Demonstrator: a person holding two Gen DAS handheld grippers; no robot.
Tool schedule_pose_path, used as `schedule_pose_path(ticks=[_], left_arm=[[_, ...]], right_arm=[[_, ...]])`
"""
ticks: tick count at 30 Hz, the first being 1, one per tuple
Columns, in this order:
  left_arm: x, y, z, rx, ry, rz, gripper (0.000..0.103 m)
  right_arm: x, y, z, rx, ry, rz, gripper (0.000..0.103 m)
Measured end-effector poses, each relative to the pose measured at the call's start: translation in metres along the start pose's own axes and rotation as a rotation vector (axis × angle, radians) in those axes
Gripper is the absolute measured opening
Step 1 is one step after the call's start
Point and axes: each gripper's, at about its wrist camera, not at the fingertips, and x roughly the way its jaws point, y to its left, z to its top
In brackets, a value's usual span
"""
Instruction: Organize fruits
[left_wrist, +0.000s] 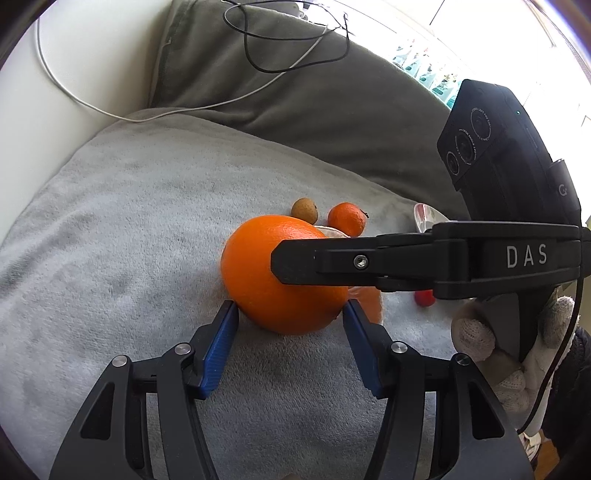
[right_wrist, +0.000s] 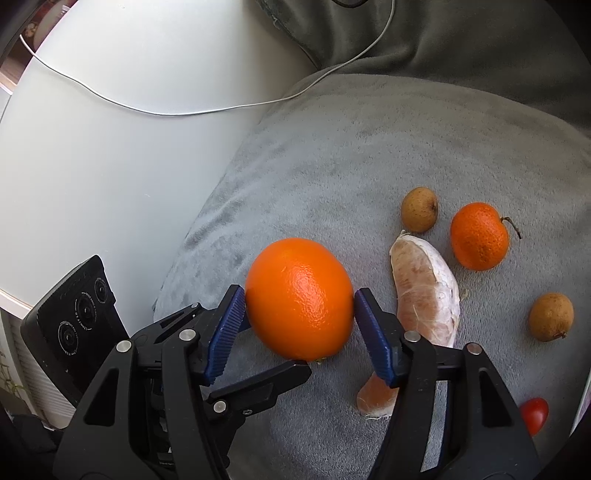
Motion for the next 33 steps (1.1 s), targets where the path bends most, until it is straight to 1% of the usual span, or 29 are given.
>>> schedule_pose_path(ticks=[5, 12, 22, 33], left_arm=[[0.001, -0.009, 0.003, 0.018, -0.011, -0.003, 0.058], [0.003, -0.027, 0.012, 0.049, -0.024, -0.022, 0.058], [0.016, -0.061, 0.026, 0.103, -0.031, -0.064, 0.058], [0.033, -0.101, 0.038, 0.165, -0.013, -0.113, 0.058]], right_arm=[[-0.012, -0.002, -0.001, -0.002, -0.02, -0.005, 0.064], [-0.036, -0.006, -0.003, 0.001, -0.069, -0.026, 0.064], [-0.077, -0.025, -0.006, 0.028, -0.131, -0.058, 0.064], [-0.117, -0.053, -0.012, 0.078, -0.192, -0.091, 0.064]])
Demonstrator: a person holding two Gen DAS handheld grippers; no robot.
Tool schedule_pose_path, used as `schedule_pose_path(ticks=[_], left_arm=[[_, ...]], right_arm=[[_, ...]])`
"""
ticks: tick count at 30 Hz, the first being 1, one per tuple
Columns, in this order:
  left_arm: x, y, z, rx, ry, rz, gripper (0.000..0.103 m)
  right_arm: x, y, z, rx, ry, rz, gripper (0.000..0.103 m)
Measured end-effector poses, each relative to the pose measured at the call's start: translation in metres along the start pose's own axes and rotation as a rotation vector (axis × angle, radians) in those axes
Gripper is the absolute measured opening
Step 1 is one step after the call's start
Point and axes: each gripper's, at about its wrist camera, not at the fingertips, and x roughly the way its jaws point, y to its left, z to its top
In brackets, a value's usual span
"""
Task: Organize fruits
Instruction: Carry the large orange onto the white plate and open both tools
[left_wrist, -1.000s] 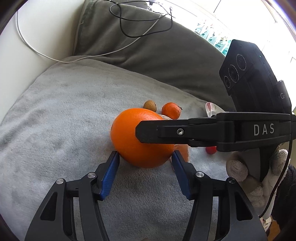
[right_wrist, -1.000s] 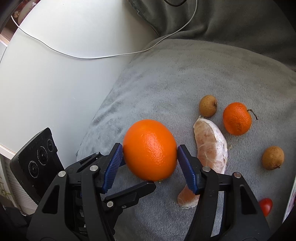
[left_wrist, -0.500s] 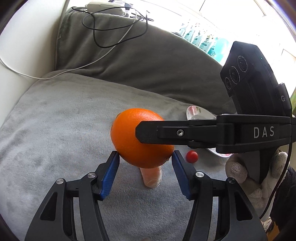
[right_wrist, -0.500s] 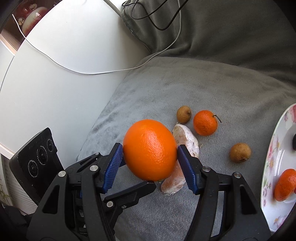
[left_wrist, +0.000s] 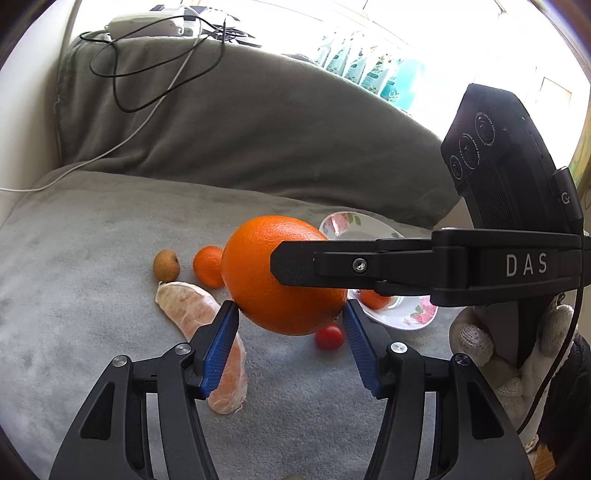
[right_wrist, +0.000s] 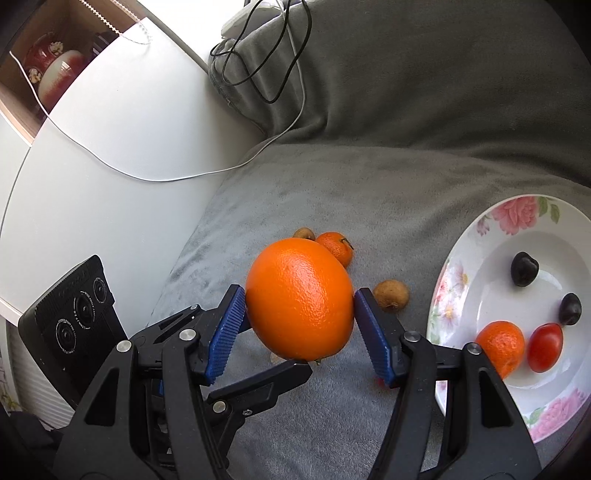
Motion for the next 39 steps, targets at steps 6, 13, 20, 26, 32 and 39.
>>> schedule_pose_path(ticks=[6, 13, 20, 26, 32, 39], left_arm=[[0.014, -0.015, 0.009, 0.033, 0.014, -0.021, 0.058], [0.037, -0.029, 0.022, 0.07, 0.03, -0.026, 0.058], [0.048, -0.041, 0.033, 0.097, 0.031, -0.042, 0.05], [0.044, -0.046, 0.034, 0.107, 0.027, -0.06, 0.05], [0.029, -0.051, 0.033, 0.128, -0.005, -0.04, 0.05], [0.026, -0.061, 0.032, 0.148, -0.022, -0.029, 0.05]], right_arm=[[-0.019, -0.021, 0.0, 0.028, -0.026, -0.015, 0.064], [-0.029, -0.045, -0.001, 0.072, -0.047, -0.035, 0.064], [-0.035, -0.081, 0.004, 0.229, -0.1, 0.016, 0.064], [-0.078, -0.102, 0.013, 0.275, -0.248, -0.025, 0.063], [-0.104, -0.112, 0.009, 0.282, -0.289, -0.075, 0.063], [-0.122, -0.119, -0.002, 0.284, -0.296, -0.121, 0.063]])
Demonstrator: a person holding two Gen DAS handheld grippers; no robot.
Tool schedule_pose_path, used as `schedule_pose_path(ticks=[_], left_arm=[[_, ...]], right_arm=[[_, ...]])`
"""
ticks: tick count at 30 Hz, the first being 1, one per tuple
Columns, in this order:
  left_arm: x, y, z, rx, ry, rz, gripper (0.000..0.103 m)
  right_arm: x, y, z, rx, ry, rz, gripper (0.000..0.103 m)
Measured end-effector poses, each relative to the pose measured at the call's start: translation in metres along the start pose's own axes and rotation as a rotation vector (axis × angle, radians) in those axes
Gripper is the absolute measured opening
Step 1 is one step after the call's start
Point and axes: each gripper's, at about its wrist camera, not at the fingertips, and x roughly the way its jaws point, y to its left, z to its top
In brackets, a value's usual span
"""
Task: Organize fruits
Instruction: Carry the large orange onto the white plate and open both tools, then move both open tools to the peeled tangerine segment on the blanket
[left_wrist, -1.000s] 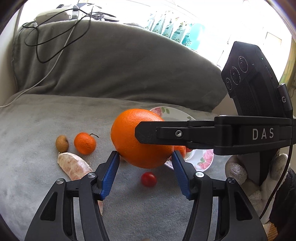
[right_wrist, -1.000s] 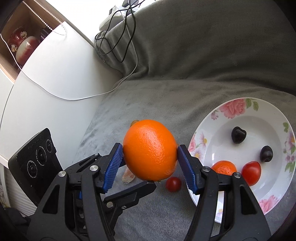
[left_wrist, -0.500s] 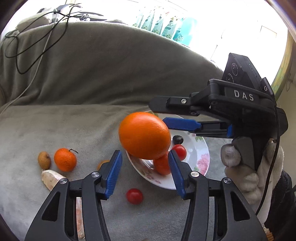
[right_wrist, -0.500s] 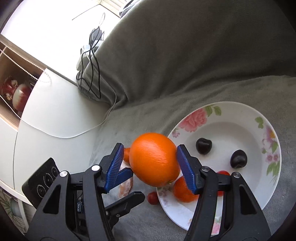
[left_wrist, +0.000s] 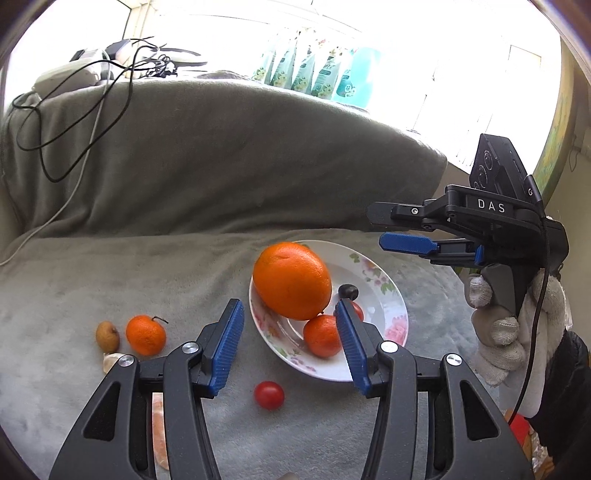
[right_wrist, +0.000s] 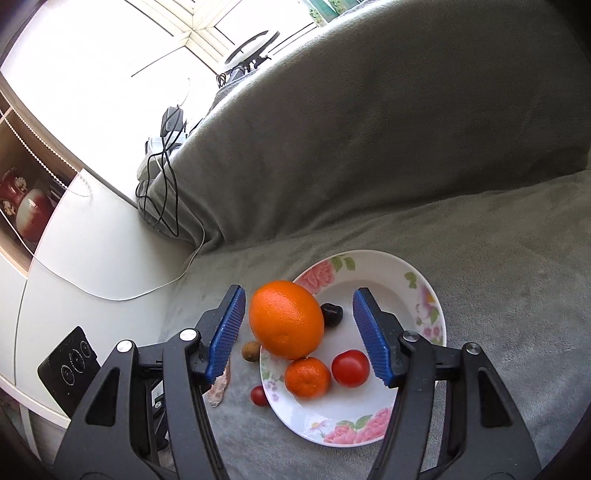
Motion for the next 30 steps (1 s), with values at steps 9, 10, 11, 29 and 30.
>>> schedule_pose_path(ticks=[9, 10, 11, 29, 30], left_arm=[[-0.01, -0.005, -0.006, 0.007, -0.001, 0.01, 0.052], [-0.013, -0.004, -0.006, 0.009, -0.001, 0.013, 0.052], [-0.016, -0.003, -0.007, 0.011, 0.001, 0.02, 0.052], [-0.062, 0.09, -0.042, -0.118, 0.033, 0.214, 0.072], [-0.064, 0.096, -0.044, -0.127, 0.031, 0.225, 0.072]], right_arm=[[-0.01, 0.003, -0.014, -0.052, -0.021, -0.093, 0.074], [-0.012, 0.004, -0.016, -0.067, -0.034, -0.109, 0.078], [-0.014, 0.006, -0.019, -0.082, -0.045, -0.121, 0.083], [-0.015, 0.052, -0.06, -0.269, -0.052, -0.177, 0.087], [-0.014, 0.055, -0.062, -0.275, -0.049, -0.172, 0.087]])
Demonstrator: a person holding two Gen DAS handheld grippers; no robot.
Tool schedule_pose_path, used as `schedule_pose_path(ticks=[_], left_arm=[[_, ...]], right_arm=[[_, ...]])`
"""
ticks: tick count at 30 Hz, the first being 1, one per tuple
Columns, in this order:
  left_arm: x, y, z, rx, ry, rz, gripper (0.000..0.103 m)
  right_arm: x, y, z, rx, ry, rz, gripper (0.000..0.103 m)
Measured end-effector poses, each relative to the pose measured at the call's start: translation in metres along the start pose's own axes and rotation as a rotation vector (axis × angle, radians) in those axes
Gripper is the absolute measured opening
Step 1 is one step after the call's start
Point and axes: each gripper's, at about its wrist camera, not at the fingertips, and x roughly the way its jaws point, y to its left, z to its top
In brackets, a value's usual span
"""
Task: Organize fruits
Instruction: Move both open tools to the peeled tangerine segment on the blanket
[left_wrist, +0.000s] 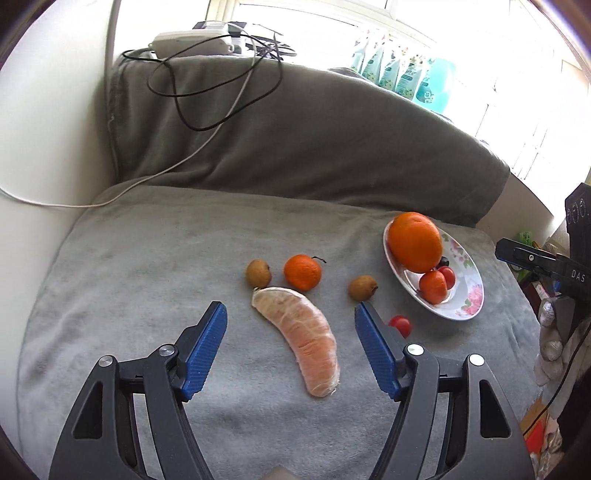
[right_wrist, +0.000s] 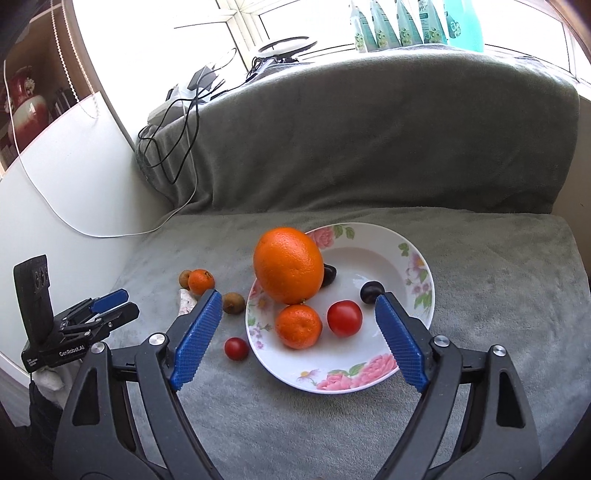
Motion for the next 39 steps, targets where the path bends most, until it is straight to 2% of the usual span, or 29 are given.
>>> schedule_pose_path(ticks=[3, 10, 24, 30, 39], left_arm=[[-0.004, 0.016, -0.002, -0.031, -0.006, 0.024, 0.072], [-0.008, 0.038, -0.011, -0.075, -0.006, 0.024, 0.071], [-0.004, 0.032, -0.034, -0.096, 0.027, -0.059, 0.071], [0.002, 0.026, -0.039, -0.131, 0.051, -0.152, 0.071], [0.015, 0.01, -0.036, -0.117, 0.087, -0.228, 0.063]], right_arm=[[0.001, 0.01, -0.002, -0.014, 0.01, 0.02, 0.087], [0.014, 0.037, -0.005, -0.045, 0.084, 0.091, 0.087], [0.067, 0.079, 0.003, -0.022, 0.252, 0.233, 0.086], [0.092, 0.097, 0.004, -0.023, 0.315, 0.264, 0.072], [0.127, 0.115, -0.001, 0.011, 0.408, 0.299, 0.054]])
